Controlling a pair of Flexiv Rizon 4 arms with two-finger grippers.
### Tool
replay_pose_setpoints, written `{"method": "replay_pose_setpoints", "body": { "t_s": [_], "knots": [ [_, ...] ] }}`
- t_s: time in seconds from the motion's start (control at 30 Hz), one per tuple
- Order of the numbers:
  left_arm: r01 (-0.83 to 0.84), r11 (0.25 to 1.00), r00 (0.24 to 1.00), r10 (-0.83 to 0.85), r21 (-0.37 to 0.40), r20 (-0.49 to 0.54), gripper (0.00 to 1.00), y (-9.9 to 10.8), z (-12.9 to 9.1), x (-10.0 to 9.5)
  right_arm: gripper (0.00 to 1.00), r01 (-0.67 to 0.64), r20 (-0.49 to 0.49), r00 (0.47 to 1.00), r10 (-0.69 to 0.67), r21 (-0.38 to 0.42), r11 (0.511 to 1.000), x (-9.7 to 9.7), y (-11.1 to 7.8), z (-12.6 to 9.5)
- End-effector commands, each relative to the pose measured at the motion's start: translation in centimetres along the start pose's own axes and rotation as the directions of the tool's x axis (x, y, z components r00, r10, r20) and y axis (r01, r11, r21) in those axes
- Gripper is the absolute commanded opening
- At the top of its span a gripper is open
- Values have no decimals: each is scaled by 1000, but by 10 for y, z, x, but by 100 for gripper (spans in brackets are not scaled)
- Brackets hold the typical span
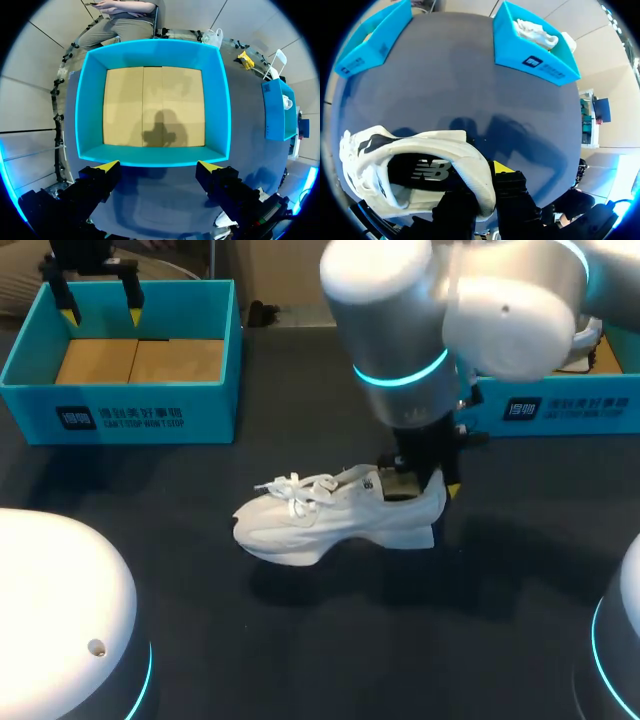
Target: Take the shoe out of the shoebox, open the shoe tongue, remove and reinsert the insole, then place the shoe into the shoebox
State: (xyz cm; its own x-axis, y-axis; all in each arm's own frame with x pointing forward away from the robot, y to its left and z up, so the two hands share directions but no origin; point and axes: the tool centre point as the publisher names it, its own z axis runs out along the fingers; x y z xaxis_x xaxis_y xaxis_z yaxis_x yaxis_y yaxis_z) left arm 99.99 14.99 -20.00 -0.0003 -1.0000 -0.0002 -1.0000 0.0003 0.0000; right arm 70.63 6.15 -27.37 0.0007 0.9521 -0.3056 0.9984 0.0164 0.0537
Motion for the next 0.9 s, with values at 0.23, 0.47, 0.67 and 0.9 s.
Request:
{"method": "replay_pose_setpoints", "body": {
  "t_s": [0.23,0.47,0.67,0.9],
  "knots": [
    [0,1000,1000,0,0,0,100,0,0,0,0,10,-12,1000,-10,16,1000,7,5,58],
    [0,1000,1000,0,0,0,100,0,0,0,0,13,-26,1000,-13,-4,1000,11,10,82],
    [0,1000,1000,0,0,0,100,0,0,0,0,6,-30,1000,-7,-30,1000,14,15,91],
    [0,1000,1000,0,0,0,100,0,0,0,0,-2,-27,1000,1,-28,1000,18,16,101]
  ]
}}
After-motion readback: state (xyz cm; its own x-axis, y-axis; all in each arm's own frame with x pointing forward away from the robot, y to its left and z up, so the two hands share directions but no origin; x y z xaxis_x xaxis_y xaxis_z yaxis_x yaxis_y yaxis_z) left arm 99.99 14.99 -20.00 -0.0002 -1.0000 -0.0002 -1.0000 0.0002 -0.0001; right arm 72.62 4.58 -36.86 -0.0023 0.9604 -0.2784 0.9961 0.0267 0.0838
